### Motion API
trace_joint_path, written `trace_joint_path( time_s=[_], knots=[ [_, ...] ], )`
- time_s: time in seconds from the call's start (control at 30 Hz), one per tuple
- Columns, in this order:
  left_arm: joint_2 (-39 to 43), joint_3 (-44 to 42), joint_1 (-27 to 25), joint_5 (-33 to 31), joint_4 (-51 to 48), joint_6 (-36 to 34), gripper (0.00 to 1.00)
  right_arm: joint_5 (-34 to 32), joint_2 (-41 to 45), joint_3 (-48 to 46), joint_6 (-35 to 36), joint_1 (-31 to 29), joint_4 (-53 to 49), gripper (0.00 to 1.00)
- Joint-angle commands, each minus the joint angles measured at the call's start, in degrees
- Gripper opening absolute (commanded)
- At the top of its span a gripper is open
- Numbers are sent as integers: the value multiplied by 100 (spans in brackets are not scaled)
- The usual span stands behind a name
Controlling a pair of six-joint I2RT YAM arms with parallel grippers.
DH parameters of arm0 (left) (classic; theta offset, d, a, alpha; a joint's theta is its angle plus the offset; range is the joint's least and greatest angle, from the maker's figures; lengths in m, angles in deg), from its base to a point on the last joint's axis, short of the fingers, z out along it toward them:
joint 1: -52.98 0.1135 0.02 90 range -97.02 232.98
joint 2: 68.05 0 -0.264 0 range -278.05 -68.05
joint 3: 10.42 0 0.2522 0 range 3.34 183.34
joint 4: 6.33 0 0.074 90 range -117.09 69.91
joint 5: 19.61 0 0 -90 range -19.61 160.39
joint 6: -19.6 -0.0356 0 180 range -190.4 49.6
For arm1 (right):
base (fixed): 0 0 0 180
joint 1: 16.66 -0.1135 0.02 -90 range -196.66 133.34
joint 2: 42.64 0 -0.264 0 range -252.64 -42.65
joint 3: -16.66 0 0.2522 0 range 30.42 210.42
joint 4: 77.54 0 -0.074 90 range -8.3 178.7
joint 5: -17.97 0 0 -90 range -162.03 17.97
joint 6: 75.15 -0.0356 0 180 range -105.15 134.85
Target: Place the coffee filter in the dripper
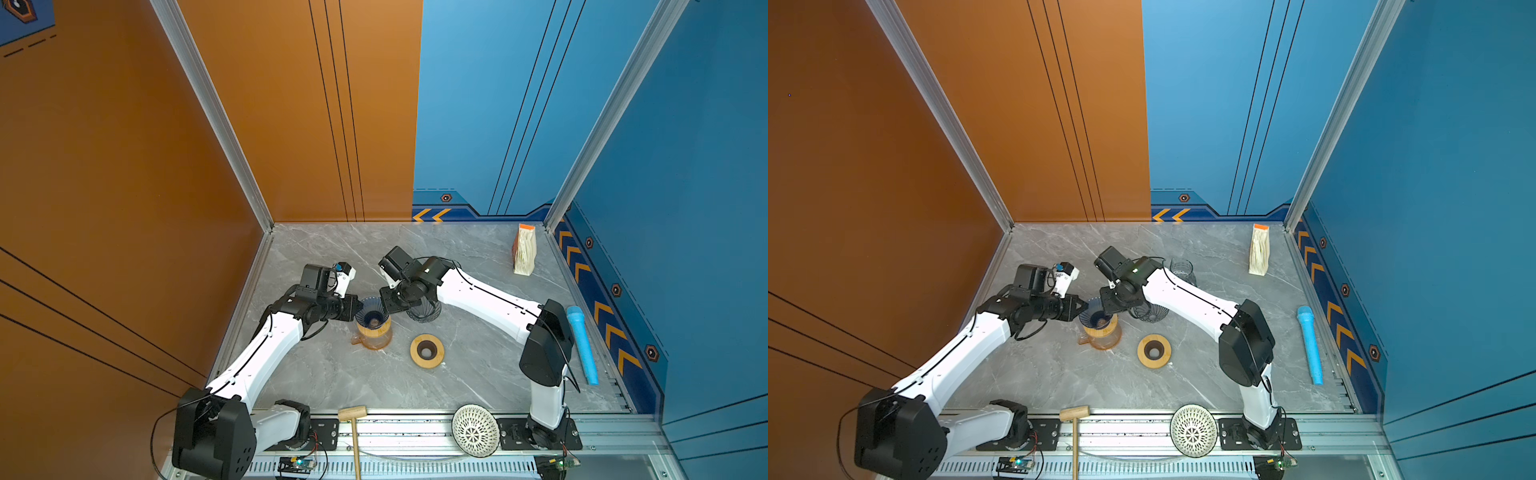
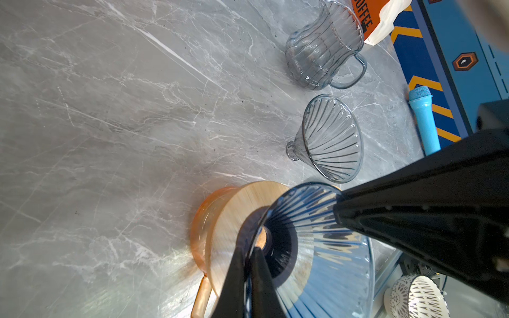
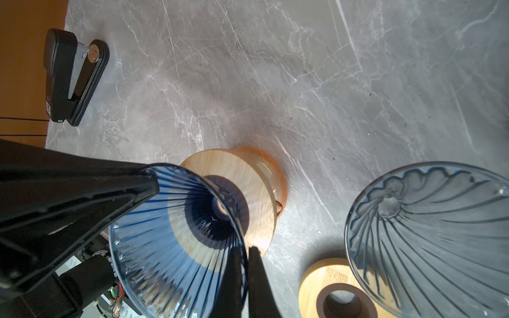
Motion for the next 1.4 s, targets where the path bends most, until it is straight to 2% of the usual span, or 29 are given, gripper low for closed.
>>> trace_joint_path(
  time_s=[0.0, 0.3, 0.5, 0.8, 1.03, 1.17, 1.37],
  knots=[
    [-319, -258, -28, -126, -417, -157, 0, -148, -455, -86, 5, 52, -557, 0],
    [76, -529, -28, -456, -100, -148, 0, -586, -305, -75, 303, -114, -287, 0],
    [496, -925, 12, -495, 305, -56, 0, -571, 42, -713, 239, -144, 517, 0],
    [252, -950, 20, -389, 261, -55, 0, -540, -81, -903, 194, -129, 644, 0],
    [-55, -522, 16, -184, -4, -125, 0, -1, -103, -717, -18, 39, 614, 0],
    [-73, -386, 22, -134, -38, -133, 6, 228, -96, -579, -42, 114, 560, 3],
    [-56, -277, 26, -130, -100, -170, 20, 420, -70, -425, -93, 198, 551, 8]
  ],
)
